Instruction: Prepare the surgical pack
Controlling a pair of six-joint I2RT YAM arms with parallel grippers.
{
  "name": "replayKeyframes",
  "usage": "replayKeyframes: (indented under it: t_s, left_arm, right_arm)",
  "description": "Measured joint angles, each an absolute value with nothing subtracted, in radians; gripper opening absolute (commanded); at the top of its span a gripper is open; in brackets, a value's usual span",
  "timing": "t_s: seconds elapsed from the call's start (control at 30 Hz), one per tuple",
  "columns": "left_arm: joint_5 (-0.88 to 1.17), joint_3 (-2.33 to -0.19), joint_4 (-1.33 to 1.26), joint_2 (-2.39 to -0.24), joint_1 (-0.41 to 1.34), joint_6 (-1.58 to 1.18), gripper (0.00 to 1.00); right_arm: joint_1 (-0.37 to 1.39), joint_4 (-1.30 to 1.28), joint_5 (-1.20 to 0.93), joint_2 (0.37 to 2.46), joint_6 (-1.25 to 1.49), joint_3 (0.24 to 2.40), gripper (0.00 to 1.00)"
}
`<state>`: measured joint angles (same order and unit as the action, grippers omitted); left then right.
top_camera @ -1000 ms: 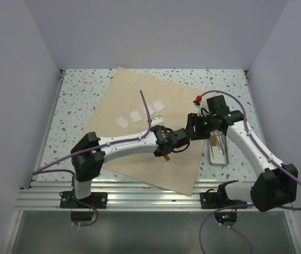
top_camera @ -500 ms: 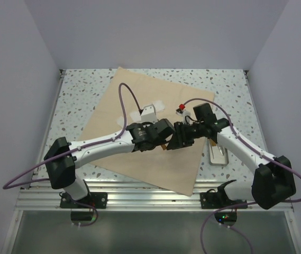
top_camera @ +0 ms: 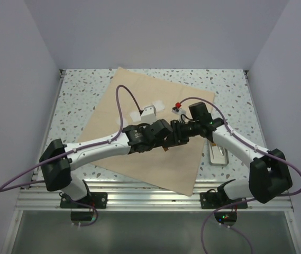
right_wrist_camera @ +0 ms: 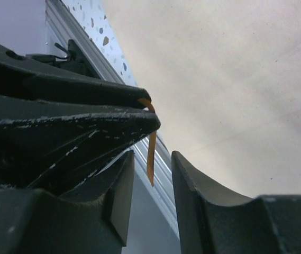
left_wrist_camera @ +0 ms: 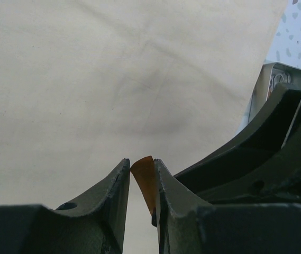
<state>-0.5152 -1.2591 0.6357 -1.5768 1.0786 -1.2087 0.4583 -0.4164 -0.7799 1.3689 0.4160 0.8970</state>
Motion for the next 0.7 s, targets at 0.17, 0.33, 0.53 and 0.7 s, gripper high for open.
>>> replayKeyframes:
  t_s: [0.17,0.33,0.53,0.7]
  left_arm:
    - [-0.502,-1.247,0.614,-1.558,1.073,-1.207,0.28]
    - [-0.489,-1.242,0.588,-1.554,1.065,-1.194,0.36]
    - [-0.451,-1.177,0.535,-1.510,1.014,-1.152,0.75]
    - [-0.426,-1.121,0.513,-1.441,0.892,-1.093,0.79]
  right_arm:
    - [0.467,-0.381,-0.780,1.389,0.435,0.893,0.25]
    - [0.472,-0.361,-0.780,1.407,0.445,0.891,0.00]
    - [0.471,-0.395,-0.733,1.430,0.439,0.895,0.00]
    - [0.395,-0.513,-0.601,1.436,0.399,0.915,0.00]
